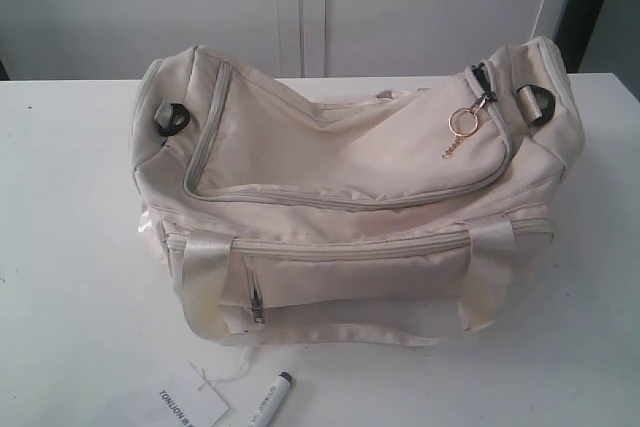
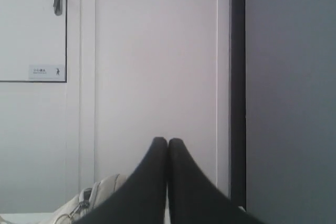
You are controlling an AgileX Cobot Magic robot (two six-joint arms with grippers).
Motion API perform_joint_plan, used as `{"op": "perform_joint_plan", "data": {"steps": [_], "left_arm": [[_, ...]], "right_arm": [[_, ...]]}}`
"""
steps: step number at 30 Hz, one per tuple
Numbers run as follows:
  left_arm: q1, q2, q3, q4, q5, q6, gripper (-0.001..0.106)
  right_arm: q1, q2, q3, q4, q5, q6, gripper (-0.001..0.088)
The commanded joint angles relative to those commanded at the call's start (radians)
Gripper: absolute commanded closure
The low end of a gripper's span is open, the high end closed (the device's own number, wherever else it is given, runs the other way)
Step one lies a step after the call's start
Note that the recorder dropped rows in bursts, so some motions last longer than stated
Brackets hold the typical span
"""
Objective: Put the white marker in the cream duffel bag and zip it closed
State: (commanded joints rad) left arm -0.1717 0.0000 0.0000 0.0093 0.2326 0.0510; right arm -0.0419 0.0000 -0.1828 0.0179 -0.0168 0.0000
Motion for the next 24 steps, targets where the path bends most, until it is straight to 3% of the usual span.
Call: {"op": "perform_joint_plan", "data": {"steps": [6, 24], "left_arm": [[0.000, 0.000, 0.000, 0.000, 0.000, 0.000, 0.105], [0.000, 0.000, 0.000, 0.000, 0.000, 0.000, 0.105]], "right_arm": [[0.000, 0.035, -0.082, 0.000, 0.148, 0.000, 0.0868], [0.000, 0.309, -0.289, 0.004, 0.375, 0.000, 0.0868]]}}
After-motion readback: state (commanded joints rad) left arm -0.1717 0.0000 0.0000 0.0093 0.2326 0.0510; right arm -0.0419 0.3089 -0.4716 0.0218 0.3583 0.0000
